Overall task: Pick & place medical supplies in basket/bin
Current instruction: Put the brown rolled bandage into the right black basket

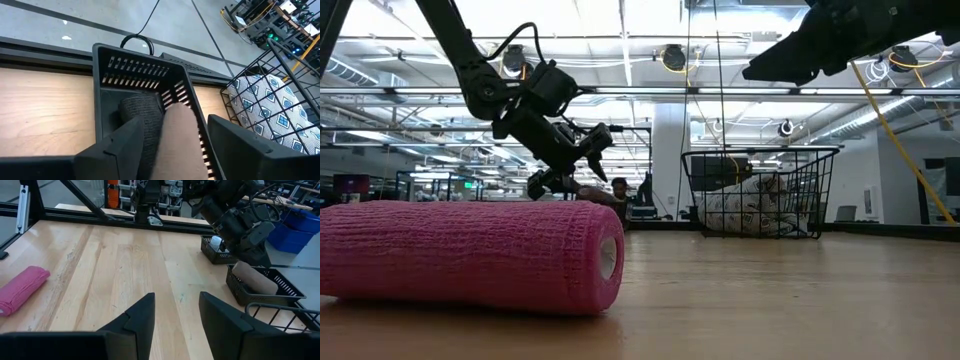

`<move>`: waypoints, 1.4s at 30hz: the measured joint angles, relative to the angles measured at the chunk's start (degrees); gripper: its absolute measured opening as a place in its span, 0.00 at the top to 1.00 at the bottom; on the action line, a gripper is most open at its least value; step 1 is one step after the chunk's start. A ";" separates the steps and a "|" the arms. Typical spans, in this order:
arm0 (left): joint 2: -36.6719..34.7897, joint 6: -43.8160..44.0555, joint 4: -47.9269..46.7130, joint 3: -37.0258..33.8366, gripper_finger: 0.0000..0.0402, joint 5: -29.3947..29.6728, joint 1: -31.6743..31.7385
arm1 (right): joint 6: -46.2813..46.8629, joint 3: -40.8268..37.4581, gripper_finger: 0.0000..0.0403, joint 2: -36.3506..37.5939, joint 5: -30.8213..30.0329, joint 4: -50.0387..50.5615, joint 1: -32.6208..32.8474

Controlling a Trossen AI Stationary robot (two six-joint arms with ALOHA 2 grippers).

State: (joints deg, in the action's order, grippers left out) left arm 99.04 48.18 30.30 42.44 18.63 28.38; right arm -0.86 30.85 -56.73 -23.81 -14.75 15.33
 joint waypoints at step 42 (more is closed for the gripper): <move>4.27 -26.97 -36.55 17.64 0.43 -0.60 -3.37 | -0.24 0.00 0.64 0.02 -0.02 0.09 0.00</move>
State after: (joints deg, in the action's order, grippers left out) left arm 103.32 21.22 -6.25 60.07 18.03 25.02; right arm -1.10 30.85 -56.71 -23.83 -14.65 15.33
